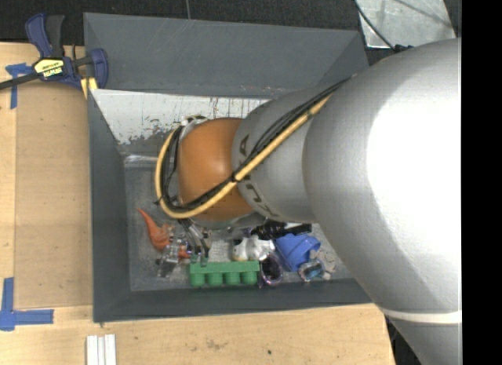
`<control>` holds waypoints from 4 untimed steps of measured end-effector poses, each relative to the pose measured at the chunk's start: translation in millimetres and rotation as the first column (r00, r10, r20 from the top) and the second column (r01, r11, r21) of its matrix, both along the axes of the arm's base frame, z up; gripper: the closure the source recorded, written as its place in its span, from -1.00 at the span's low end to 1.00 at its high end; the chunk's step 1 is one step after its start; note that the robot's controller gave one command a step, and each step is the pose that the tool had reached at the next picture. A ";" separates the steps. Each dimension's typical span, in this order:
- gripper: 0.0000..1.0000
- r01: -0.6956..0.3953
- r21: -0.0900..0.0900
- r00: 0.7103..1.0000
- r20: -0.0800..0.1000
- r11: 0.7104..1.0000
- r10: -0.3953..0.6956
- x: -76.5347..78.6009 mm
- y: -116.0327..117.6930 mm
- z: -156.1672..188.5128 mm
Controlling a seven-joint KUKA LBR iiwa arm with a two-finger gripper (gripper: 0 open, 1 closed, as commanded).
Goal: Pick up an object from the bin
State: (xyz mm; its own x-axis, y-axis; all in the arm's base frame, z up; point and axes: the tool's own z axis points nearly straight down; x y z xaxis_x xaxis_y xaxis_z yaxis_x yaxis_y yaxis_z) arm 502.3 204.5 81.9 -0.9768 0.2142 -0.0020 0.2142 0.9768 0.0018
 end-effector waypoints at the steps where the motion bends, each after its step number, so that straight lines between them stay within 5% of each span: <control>1: 1.00 0.172 0.011 0.985 0.017 0.985 -0.172 6.5 -0.2 -6.5; 4: 1.00 0.173 0.001 0.985 0.001 0.985 -0.173 4.4 -1.5 2.9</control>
Offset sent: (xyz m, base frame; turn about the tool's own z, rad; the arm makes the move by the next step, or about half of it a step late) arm 0.0000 0.0000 0.0000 0.0000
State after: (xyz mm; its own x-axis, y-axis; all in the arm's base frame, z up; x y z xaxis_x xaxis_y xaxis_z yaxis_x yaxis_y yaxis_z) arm 506.7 202.9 84.9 -0.9251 0.3797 -0.0026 0.3797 0.9251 0.0031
